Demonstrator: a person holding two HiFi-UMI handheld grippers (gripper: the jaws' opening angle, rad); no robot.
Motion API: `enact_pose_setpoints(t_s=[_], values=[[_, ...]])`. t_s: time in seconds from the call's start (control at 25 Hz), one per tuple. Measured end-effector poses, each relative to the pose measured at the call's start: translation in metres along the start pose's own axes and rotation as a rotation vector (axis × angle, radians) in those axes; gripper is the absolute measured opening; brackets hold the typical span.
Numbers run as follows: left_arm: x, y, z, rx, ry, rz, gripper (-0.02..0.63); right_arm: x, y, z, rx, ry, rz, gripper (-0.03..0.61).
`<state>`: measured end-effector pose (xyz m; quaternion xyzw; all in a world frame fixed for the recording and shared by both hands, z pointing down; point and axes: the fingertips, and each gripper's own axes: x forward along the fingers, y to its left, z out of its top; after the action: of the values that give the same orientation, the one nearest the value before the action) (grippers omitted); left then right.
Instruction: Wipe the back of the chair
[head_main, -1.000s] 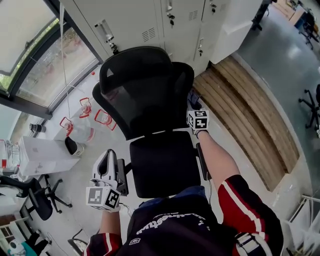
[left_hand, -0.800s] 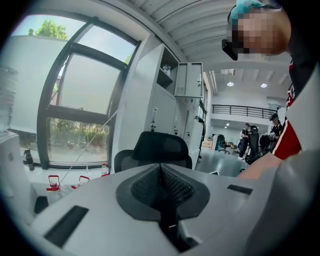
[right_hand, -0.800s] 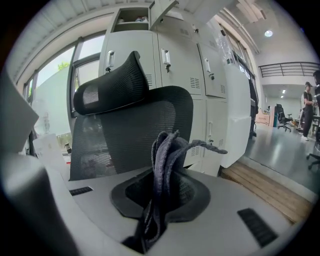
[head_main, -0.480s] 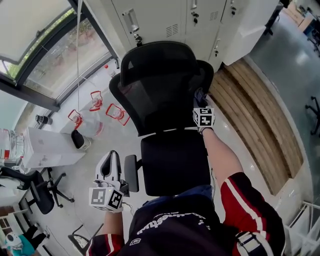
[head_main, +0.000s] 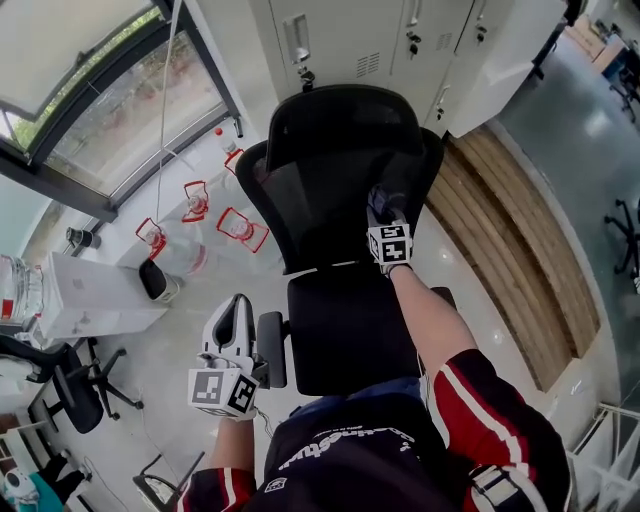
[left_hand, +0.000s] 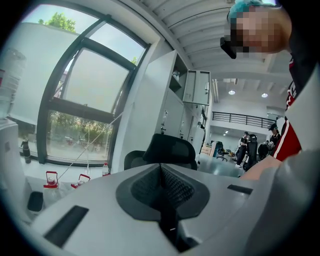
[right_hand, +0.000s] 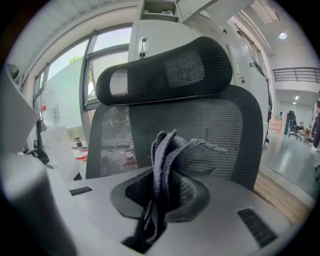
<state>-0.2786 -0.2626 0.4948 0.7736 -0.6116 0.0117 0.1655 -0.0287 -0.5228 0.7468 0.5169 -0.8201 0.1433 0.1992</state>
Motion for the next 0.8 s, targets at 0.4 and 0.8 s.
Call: enact_pose_setpoints(t_s=[0.4, 0.8], values=[[-0.027, 0.041, -0.001, -0.045, -0.034, 0.078, 0.026, 0.044, 0.117, 0.016, -0.025, -0.003, 0.118, 0.064], [-0.056, 0.071, -0.002, -0.057, -0.046, 0.180, 0.026, 0.079, 0.248, 0.027, -0.060, -0.005, 0.319, 0.065]])
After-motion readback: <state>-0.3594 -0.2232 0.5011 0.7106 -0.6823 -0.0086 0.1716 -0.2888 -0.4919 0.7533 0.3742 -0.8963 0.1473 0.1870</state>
